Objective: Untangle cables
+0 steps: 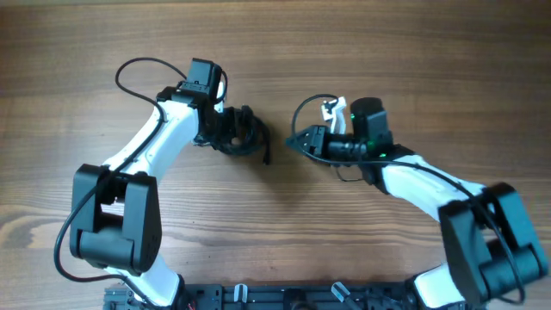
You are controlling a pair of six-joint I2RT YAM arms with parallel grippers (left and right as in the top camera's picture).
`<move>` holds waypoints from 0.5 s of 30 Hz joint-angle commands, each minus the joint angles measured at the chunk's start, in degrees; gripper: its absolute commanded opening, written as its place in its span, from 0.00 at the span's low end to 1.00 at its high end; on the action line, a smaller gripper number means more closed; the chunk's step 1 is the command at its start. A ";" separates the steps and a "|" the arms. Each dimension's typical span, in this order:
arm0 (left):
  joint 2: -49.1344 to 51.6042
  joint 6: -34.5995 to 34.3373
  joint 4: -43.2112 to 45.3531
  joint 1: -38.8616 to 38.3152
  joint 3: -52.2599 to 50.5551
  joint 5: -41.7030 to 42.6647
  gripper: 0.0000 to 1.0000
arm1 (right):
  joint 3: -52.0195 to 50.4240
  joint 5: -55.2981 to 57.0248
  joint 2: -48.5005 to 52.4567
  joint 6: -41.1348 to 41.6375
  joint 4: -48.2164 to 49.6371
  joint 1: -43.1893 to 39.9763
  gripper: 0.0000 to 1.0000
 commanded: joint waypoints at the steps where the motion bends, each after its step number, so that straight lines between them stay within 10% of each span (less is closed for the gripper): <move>1: 0.83 3.98 -3.02 -2.40 -0.68 -0.04 0.06 | 0.87 2.29 3.26 2.86 2.05 2.93 0.45; 15: 0.83 1.99 -14.32 -4.44 -0.68 -8.28 0.31 | 0.76 9.86 5.79 3.82 2.80 5.95 0.46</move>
